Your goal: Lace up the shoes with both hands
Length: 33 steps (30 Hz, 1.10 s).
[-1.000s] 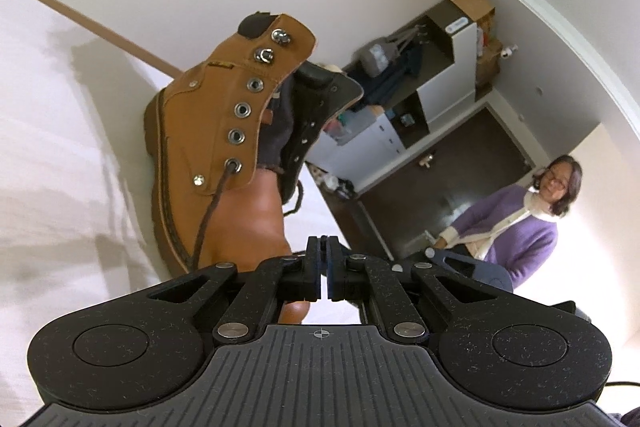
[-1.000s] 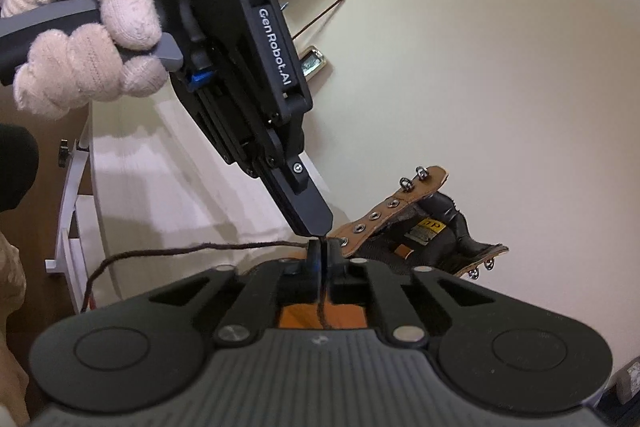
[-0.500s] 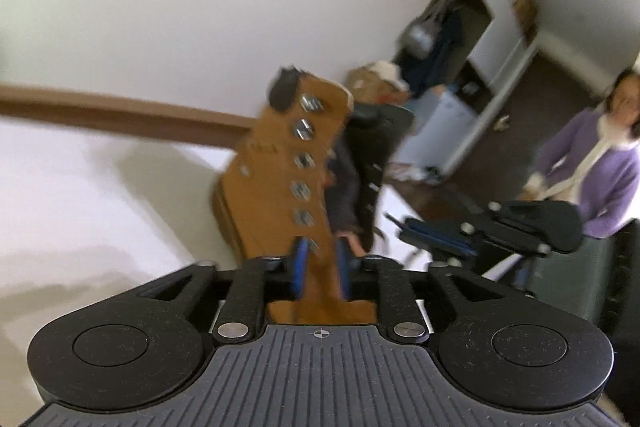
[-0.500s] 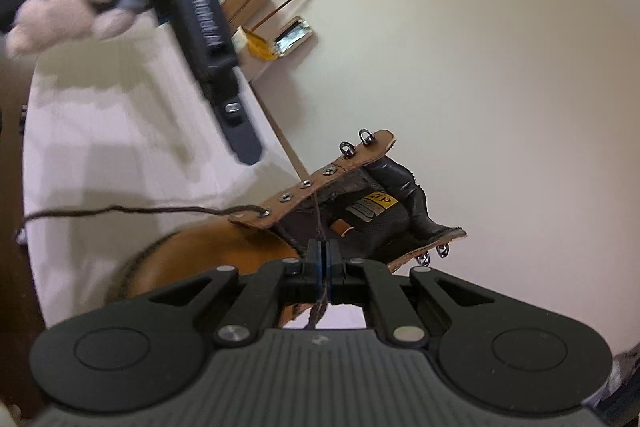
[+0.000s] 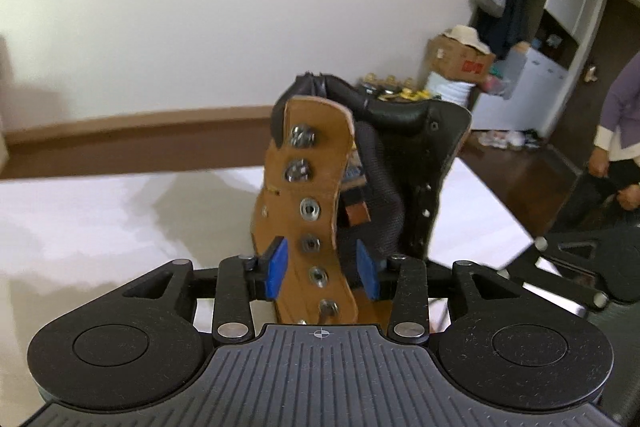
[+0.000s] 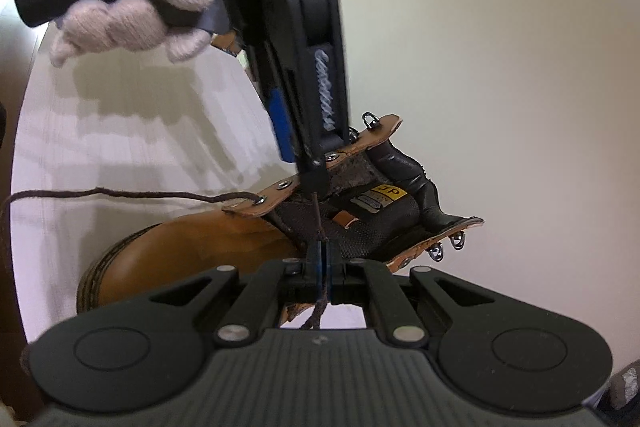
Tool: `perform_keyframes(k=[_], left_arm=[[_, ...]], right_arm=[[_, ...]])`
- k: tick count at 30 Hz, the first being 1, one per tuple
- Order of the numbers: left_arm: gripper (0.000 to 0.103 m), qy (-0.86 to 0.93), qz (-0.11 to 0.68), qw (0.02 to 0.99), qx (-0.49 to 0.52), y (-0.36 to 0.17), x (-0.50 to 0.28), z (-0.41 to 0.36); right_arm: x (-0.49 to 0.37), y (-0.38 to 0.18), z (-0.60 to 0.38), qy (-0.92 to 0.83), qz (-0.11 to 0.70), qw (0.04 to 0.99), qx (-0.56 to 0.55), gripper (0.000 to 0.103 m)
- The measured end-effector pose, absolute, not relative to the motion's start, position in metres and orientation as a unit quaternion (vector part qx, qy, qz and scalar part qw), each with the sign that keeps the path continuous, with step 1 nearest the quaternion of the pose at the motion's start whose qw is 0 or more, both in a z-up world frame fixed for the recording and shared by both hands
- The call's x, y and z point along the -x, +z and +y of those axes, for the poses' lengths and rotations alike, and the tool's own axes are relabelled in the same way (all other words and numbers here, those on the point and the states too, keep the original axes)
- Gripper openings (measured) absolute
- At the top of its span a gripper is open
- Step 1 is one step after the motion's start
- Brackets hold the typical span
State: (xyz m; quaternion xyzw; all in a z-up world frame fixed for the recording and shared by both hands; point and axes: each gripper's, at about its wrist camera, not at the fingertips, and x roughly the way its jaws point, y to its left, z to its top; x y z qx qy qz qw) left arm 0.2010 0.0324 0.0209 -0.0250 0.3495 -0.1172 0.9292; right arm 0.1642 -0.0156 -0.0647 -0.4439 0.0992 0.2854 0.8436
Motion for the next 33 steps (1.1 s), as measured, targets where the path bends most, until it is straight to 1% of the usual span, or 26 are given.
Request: perform_keyframes(k=[2, 4, 6, 9, 12, 18, 24, 33], left_arm=[[0.034, -0.112, 0.358, 0.927, 0.019, 0.020, -0.208, 0.031], [0.032, -0.112, 0.365, 0.924, 0.018, 0.021, -0.210, 0.032], [0.026, -0.120, 0.374, 0.919, 0.028, 0.025, -0.210, 0.038], [0.018, -0.142, 0.385, 0.910, 0.052, 0.026, -0.210, 0.052], [0.015, -0.166, 0.389, 0.903, 0.073, 0.025, -0.210, 0.068], [0.014, -0.194, 0.388, 0.894, 0.112, 0.018, -0.212, 0.088], [0.014, -0.206, 0.387, 0.891, 0.120, 0.014, -0.215, 0.086], [0.015, -0.218, 0.384, 0.889, 0.125, 0.012, -0.219, 0.084]], right_arm=[[-0.163, -0.064, -0.017, 0.288, 0.093, 0.844, 0.443, 0.003], [-0.162, -0.063, -0.016, 0.289, 0.088, 0.843, 0.444, 0.003], [-0.161, -0.062, -0.014, 0.291, 0.082, 0.839, 0.452, 0.003], [-0.164, -0.061, -0.007, 0.291, 0.073, 0.826, 0.477, 0.003], [-0.169, -0.062, 0.005, 0.290, 0.074, 0.800, 0.521, 0.003], [-0.174, -0.073, 0.029, 0.286, 0.084, 0.741, 0.601, 0.003], [-0.180, -0.085, 0.042, 0.277, 0.087, 0.713, 0.638, 0.003], [-0.182, -0.092, 0.042, 0.283, 0.087, 0.716, 0.633, 0.003]])
